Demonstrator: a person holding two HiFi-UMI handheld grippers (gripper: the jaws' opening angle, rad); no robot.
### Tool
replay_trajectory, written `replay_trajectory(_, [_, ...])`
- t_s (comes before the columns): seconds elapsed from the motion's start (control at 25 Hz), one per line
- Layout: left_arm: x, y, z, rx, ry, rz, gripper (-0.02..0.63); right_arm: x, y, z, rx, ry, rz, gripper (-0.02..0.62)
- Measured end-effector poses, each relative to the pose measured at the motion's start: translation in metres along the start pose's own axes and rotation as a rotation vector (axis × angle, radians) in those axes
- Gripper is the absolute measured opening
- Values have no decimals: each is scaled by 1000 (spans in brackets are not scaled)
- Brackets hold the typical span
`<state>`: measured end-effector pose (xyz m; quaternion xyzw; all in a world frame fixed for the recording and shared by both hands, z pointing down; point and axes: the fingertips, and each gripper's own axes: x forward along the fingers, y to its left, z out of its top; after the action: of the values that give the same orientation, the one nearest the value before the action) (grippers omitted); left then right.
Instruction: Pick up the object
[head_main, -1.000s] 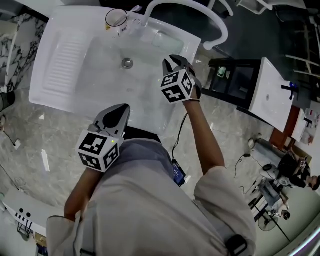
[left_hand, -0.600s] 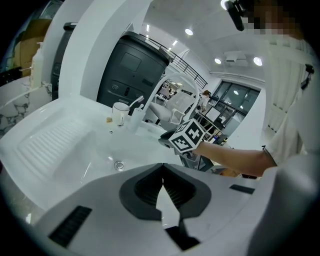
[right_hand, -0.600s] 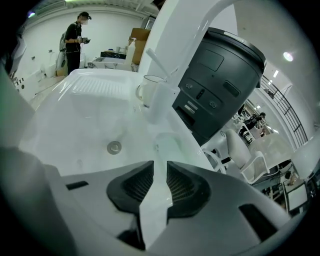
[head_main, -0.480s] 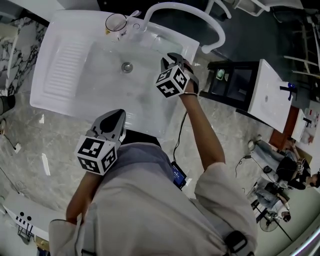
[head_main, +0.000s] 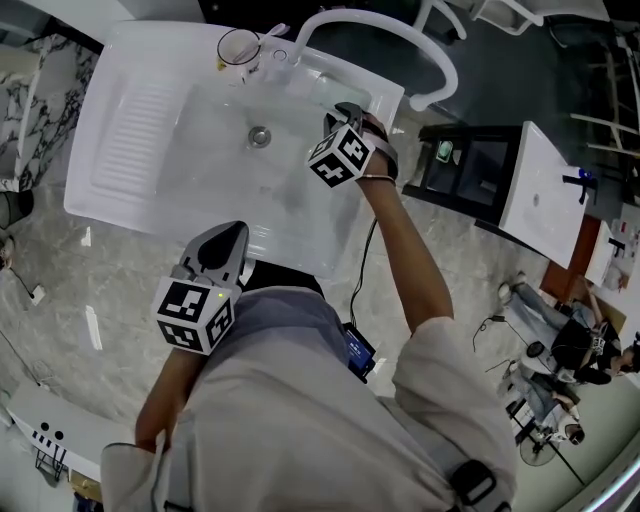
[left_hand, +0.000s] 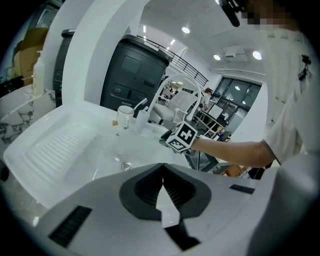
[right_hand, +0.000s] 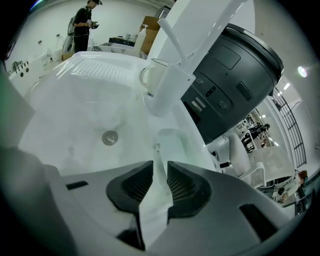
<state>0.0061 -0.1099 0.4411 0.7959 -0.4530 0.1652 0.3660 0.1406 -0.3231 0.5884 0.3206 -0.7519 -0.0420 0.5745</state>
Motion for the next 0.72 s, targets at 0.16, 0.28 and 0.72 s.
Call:
replay_trajectory(0.16, [1,3,-3,-18,8,-7,0,8,1,0,-27,20,-9,75])
replay_trajectory(0.28, [1,5,-4,-19,9,-9,0,14,0,-1,-56,41,-22,75])
replay_trajectory(0.72, [-6,13,-4,-15,15,-9,0,22,1,-4,-168,72,-100,75])
